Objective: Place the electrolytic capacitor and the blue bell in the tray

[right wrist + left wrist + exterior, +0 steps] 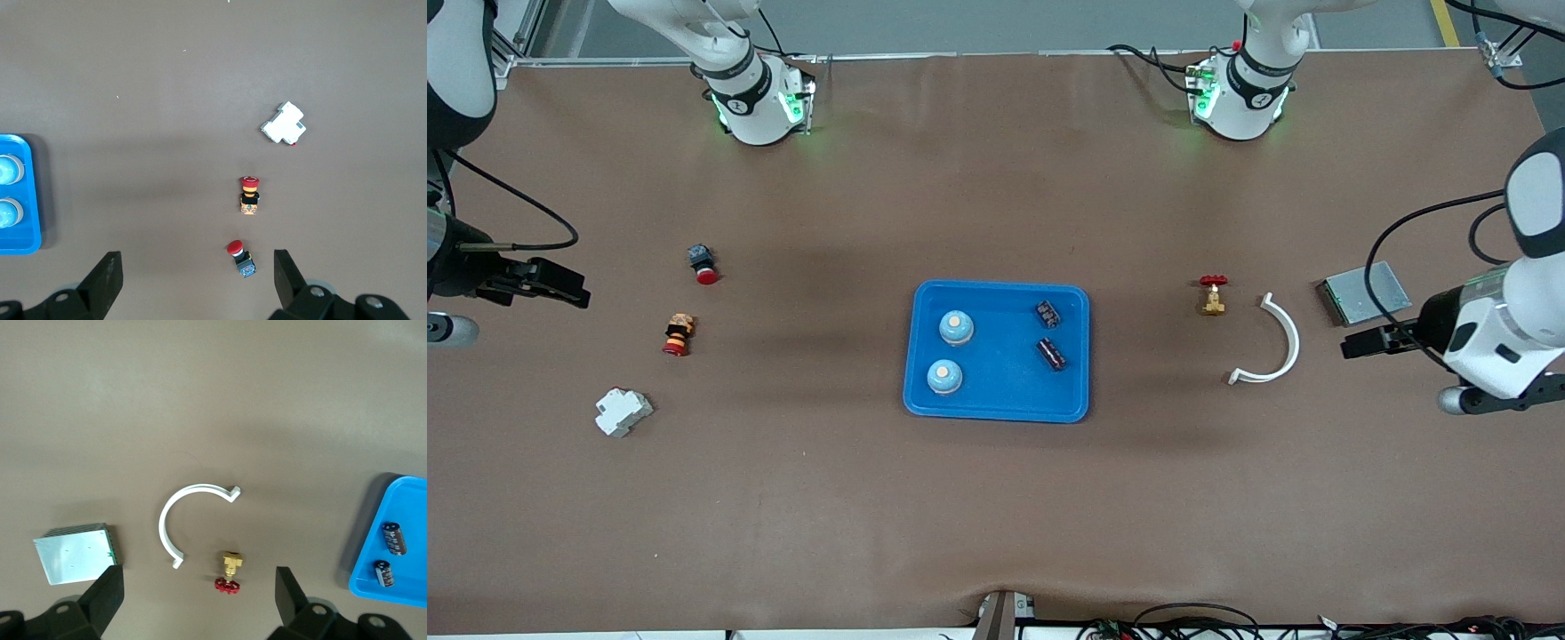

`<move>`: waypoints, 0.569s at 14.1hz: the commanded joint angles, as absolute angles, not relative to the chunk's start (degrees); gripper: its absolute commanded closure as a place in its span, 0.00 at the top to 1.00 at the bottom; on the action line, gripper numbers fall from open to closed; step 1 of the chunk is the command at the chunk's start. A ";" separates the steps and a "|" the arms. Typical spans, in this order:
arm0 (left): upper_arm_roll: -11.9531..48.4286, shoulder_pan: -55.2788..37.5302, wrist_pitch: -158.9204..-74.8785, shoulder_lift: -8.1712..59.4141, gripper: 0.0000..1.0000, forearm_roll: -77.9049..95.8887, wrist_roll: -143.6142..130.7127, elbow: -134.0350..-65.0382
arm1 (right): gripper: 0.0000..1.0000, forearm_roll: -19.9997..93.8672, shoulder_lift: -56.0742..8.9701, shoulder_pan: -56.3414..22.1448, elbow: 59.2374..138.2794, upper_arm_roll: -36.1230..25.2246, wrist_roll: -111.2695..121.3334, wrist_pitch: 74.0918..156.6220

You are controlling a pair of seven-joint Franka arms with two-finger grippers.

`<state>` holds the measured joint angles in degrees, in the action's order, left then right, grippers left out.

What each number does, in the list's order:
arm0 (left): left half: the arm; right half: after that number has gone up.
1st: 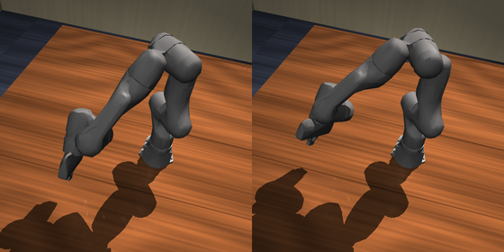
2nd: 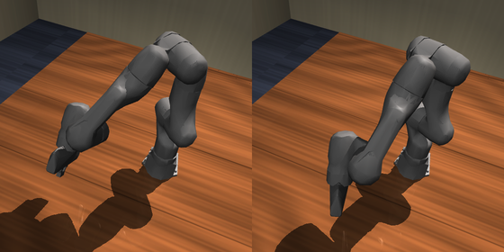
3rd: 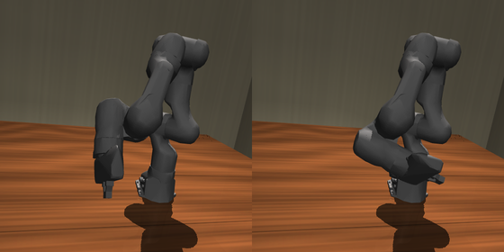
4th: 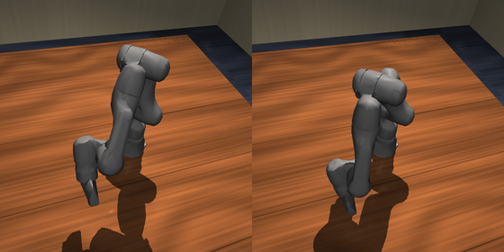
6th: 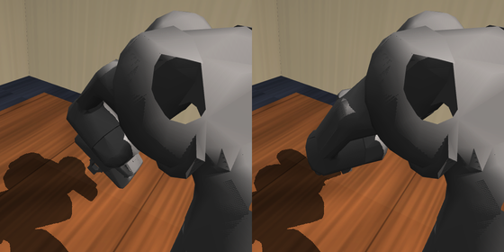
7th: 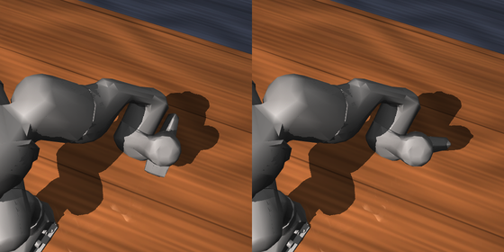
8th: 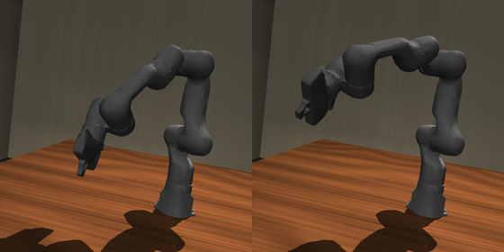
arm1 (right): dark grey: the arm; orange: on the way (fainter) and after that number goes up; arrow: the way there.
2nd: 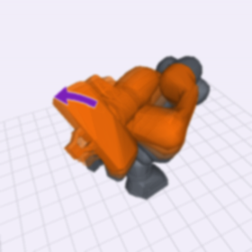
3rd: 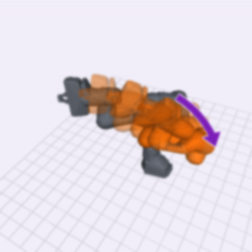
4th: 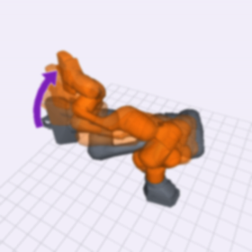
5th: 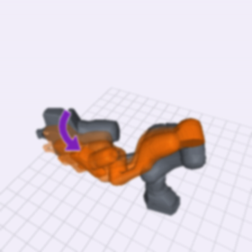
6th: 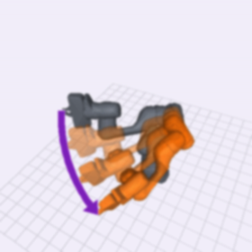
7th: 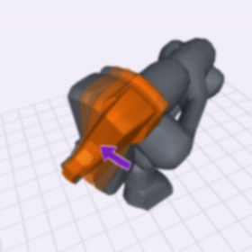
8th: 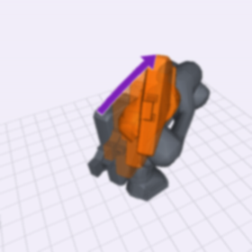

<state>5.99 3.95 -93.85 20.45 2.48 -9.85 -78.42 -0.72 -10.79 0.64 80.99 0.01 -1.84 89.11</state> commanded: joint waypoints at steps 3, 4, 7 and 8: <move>6.24 5.89 -93.16 17.06 1.00 2.81 -5.54 -79.37 | 1.00 1.48 -5.55 1.14 87.08 0.00 -2.99 90.69; 6.33 5.80 -93.16 16.44 1.00 2.73 -5.54 -79.28 | 1.00 2.89 -3.97 1.49 88.58 -0.09 -2.90 92.10; 6.15 5.19 -96.14 13.81 1.00 2.46 -5.54 -79.54 | 1.00 2.99 -2.02 2.10 89.30 -0.09 -2.90 92.11; 6.24 5.10 -97.11 12.84 1.00 1.76 -5.54 -79.80 | 1.00 2.99 -1.41 2.20 89.30 -0.17 -2.90 91.94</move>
<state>6.25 5.31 -95.41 15.85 2.47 -6.47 -78.29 2.03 -4.66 1.18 86.45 -0.47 -2.06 91.26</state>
